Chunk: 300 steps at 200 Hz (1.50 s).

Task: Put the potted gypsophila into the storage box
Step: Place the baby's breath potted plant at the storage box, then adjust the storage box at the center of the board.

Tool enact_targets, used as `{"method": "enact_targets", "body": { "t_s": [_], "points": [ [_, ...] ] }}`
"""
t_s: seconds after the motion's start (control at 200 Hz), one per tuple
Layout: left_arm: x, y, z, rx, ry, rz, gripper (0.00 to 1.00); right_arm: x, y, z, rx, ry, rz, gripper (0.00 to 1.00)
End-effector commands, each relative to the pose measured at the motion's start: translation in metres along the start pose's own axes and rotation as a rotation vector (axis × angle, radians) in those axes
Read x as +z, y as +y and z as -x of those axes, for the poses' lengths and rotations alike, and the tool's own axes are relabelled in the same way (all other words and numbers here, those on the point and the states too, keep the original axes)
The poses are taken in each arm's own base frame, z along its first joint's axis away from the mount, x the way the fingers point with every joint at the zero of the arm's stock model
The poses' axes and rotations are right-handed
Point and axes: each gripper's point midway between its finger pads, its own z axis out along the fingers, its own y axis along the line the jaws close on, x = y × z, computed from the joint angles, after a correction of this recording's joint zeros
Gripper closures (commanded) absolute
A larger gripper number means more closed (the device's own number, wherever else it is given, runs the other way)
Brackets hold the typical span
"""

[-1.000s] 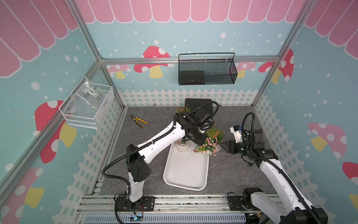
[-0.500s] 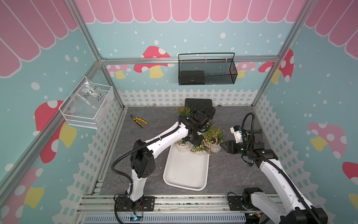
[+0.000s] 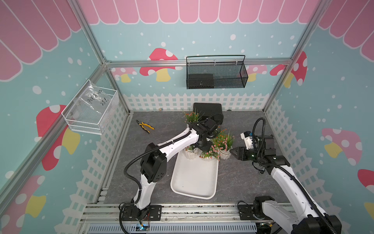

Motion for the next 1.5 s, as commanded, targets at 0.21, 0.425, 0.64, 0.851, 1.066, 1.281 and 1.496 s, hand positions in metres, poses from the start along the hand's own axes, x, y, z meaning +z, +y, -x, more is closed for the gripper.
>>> {"method": "enact_targets", "body": {
  "t_s": [0.21, 0.425, 0.64, 0.851, 1.066, 1.281, 1.496],
  "points": [
    [0.014, 0.010, 0.021, -0.039, -0.053, 0.017, 1.00, 0.006, -0.006, -0.004, 0.024, 0.016, -0.005, 0.46],
    [0.014, 0.013, 0.022, -0.046, -0.057, 0.031, 0.72, 0.006, -0.007, -0.005, 0.034, 0.012, -0.008, 0.46],
    [-0.018, 0.018, 0.031, -0.059, -0.131, 0.049, 0.53, 0.004, -0.008, -0.001, 0.038, -0.002, -0.016, 0.45],
    [-0.102, 0.028, 0.021, -0.105, -0.315, 0.039, 0.47, -0.003, -0.009, 0.004, 0.005, -0.028, -0.051, 0.45],
    [-0.114, 0.068, -0.056, -0.287, -0.287, -0.014, 0.44, -0.005, -0.010, 0.004, -0.005, -0.035, -0.063, 0.44],
    [-0.094, 0.104, -0.120, -0.486, -0.259, -0.106, 0.41, -0.003, -0.011, 0.000, 0.009, -0.029, -0.056, 0.44],
    [-0.057, 0.103, -0.126, -0.569, -0.207, -0.171, 0.41, 0.004, -0.006, -0.004, 0.024, -0.013, -0.004, 0.43]
  ]
}}
